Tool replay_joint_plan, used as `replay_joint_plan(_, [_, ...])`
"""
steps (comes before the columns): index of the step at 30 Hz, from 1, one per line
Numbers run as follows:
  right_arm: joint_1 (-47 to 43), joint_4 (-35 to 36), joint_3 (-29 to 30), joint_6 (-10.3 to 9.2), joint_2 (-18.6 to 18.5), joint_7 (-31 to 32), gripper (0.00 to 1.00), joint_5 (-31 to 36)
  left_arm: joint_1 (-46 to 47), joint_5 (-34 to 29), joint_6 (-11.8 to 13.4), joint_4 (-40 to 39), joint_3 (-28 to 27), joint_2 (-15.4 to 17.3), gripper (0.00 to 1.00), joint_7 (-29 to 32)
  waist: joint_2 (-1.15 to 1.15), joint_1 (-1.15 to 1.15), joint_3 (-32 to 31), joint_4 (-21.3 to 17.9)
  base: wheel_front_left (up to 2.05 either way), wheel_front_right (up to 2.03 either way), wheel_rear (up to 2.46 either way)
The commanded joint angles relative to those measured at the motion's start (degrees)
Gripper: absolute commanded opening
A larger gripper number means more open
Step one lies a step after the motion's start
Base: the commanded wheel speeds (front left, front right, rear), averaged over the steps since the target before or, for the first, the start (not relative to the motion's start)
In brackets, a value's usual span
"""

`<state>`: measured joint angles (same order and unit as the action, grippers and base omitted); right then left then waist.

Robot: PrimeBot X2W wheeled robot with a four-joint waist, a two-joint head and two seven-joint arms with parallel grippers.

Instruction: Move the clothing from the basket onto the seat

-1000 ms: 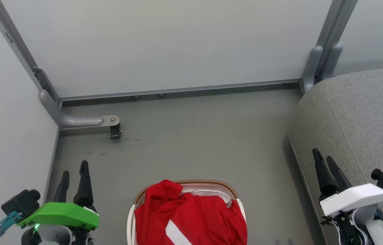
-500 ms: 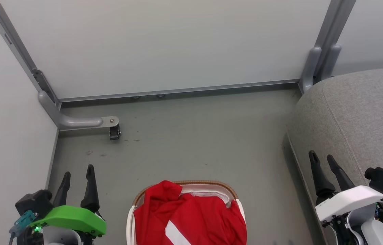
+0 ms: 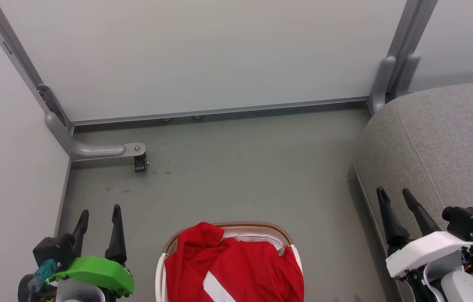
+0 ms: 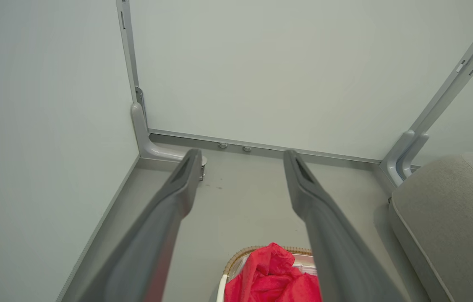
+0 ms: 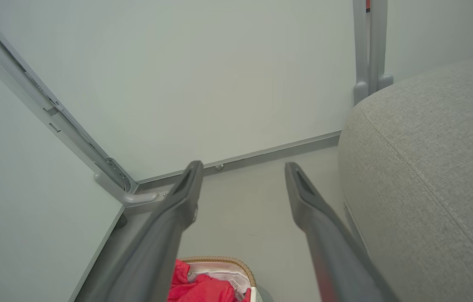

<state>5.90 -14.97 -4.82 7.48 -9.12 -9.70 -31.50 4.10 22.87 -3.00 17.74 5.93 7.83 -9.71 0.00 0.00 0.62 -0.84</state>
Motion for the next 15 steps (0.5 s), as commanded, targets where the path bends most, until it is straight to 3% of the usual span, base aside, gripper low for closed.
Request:
replay_joint_plan(1, [0.6, 0.3, -0.2, 0.01, -0.6, -0.6, 1.0, 1.6, 0.2, -1.7, 0.5, -0.1, 0.2, 0.6, 1.0, -0.6, 0.0, 0.0, 0.0, 0.0, 0.0, 0.0, 0.0])
replay_joint_plan(15, [-0.2, -0.7, -0.1, 0.02, -0.1, -2.4, 1.0, 8.4, -0.8, -8.2, 0.8, -0.3, -0.1, 0.0, 1.0, -2.3, 0.0, 0.0, 0.0, 0.1, 0.0, 0.0, 0.0])
